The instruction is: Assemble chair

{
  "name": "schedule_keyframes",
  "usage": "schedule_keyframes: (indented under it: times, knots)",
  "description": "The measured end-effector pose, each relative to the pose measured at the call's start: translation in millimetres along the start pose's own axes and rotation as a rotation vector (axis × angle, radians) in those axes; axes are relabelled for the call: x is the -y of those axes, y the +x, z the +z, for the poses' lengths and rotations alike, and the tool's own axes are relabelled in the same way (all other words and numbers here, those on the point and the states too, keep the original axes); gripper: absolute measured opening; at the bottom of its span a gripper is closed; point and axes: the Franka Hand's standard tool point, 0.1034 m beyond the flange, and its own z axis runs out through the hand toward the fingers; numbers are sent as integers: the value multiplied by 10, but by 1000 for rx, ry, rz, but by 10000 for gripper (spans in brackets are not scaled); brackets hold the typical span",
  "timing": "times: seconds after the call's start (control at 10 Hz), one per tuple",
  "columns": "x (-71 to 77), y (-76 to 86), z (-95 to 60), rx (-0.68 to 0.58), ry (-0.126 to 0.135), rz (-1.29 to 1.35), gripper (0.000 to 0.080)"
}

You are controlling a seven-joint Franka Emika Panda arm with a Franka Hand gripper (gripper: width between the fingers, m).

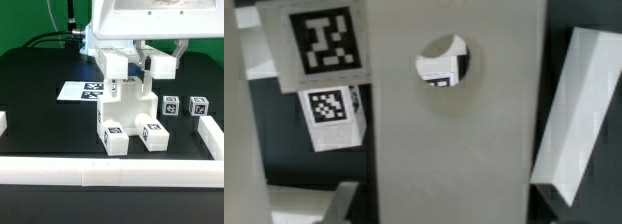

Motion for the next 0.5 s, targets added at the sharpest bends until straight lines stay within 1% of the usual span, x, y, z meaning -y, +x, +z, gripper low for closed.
schedule_keyframes:
  times: [0.2,0.5]
  knots:
    - [-2,19,1,-4,-1,-67,284]
    - [1,20,1,-4,-1,-70,284]
